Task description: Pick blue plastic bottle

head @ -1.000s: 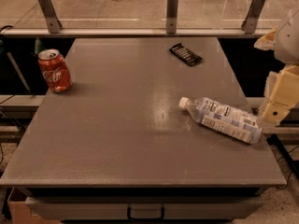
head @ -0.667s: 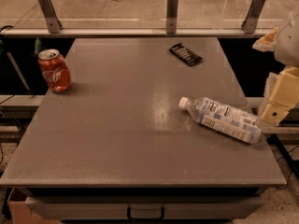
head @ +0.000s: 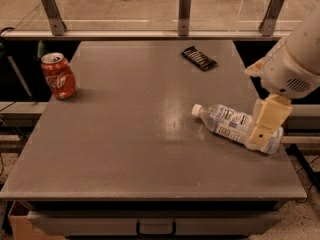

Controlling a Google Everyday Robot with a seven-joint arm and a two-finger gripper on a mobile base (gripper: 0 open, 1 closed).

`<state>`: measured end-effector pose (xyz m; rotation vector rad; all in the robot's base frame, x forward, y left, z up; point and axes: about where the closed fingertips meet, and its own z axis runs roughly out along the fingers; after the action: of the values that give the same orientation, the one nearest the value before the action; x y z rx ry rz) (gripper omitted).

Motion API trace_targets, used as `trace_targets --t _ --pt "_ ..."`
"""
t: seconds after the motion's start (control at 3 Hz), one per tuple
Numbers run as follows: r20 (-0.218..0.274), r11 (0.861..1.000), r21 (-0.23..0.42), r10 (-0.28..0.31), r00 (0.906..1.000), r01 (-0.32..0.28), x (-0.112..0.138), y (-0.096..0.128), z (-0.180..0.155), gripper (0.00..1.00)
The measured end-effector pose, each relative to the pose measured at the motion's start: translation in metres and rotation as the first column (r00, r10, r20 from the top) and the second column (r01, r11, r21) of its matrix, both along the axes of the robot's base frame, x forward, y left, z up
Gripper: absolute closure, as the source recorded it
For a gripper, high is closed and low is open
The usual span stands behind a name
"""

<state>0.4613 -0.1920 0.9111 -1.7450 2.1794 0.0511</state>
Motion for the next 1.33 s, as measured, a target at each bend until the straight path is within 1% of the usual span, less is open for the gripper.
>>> trace_targets --t 0.33,0.67,1.0,1.33 --pt "-0.036 1.000 0.018 -0.001 0.9994 0.002 0.007 0.005 -0.033 0.00" --pt "-0.072 0.999 0.033 -0.020 0.9972 0.023 0.014 0.002 -0.061 0.18" --pt "-0.081 0.998 0.053 -0.032 0.9962 0.036 0.023 -0.001 -0.070 0.41" --pt "-0.076 0.996 0.087 -0.015 0.9970 0.022 0.028 0.004 -0.067 0.64"
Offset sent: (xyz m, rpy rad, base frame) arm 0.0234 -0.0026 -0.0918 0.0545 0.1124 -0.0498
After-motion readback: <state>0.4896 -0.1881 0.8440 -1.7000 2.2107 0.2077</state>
